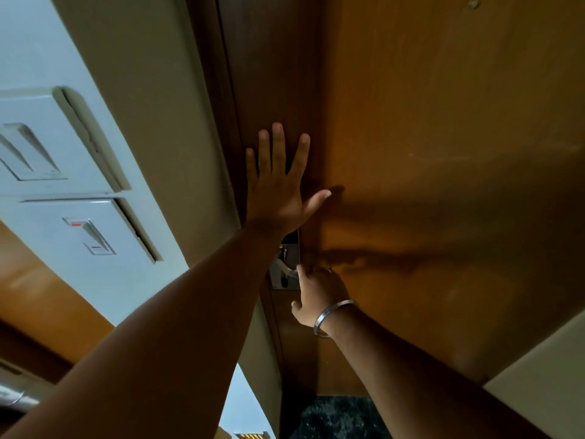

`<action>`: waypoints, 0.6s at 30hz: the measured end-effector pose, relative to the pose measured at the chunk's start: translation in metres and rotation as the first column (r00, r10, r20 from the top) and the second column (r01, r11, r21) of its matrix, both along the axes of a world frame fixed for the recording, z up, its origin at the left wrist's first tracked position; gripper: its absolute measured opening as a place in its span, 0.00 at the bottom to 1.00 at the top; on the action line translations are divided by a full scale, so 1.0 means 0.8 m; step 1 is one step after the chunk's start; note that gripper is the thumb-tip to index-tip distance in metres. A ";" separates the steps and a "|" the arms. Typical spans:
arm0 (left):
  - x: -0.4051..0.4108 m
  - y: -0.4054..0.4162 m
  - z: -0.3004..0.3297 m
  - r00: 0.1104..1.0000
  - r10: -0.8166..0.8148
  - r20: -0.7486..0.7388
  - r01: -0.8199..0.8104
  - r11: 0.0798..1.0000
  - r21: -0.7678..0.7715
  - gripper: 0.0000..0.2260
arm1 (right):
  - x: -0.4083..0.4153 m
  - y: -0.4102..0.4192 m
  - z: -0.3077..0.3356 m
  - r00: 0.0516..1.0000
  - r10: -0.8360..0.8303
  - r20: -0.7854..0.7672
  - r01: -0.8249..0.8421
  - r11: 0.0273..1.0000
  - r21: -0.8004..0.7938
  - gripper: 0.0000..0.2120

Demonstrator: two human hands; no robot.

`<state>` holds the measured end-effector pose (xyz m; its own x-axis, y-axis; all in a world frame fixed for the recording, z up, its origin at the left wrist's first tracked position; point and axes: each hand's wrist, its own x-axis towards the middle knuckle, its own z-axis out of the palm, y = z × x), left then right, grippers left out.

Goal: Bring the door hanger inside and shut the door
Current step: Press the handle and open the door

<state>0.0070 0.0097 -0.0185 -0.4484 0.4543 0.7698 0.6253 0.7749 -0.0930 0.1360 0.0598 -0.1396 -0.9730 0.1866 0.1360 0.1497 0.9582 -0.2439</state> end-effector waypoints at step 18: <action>0.158 -0.110 0.015 0.990 -0.114 0.080 0.129 0.970 -0.208 0.34 | 0.150 -0.074 0.037 0.990 -0.109 0.089 0.092 0.979 0.184 0.24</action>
